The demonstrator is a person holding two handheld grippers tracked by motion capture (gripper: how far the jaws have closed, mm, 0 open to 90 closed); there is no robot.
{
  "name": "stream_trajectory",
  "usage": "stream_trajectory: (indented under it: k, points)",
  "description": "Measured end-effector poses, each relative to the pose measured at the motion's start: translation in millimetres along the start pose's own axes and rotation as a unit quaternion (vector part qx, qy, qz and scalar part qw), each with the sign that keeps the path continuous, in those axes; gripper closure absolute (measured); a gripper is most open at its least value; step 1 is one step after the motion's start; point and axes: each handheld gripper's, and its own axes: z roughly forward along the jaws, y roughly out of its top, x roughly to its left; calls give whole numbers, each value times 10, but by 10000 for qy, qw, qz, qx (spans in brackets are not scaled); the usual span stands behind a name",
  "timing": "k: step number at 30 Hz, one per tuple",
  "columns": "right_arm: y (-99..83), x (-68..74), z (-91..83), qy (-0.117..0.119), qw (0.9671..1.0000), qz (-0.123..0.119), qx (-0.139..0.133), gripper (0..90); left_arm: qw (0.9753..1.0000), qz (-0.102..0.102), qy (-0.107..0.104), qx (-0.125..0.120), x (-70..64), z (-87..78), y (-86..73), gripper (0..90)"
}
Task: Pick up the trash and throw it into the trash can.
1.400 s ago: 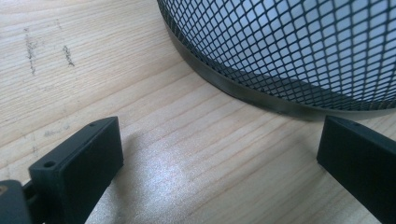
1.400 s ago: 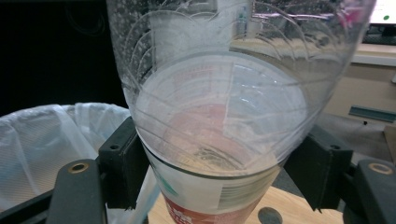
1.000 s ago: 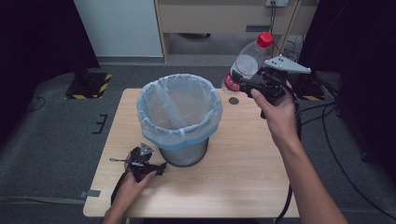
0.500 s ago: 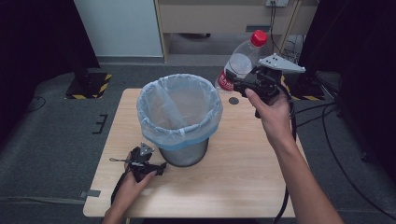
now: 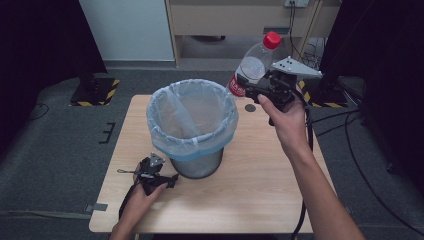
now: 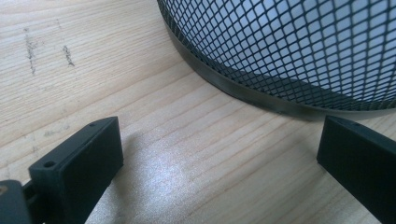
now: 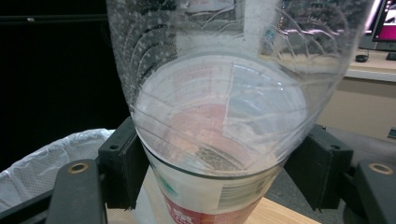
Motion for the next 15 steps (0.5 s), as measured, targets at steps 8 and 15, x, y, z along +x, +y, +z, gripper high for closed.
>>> stream_trajectory:
  k: [8, 15]
  points:
    - [2, -8, -15, 6, 10000, 11, -30, 282, 10000, 2, 1, 0, 0, 0, 0, 0]
    - [23, 20, -16, 49, 9999, 28, -94, 282, 10000, 2, 1, 0, 0, 0, 0, 0]
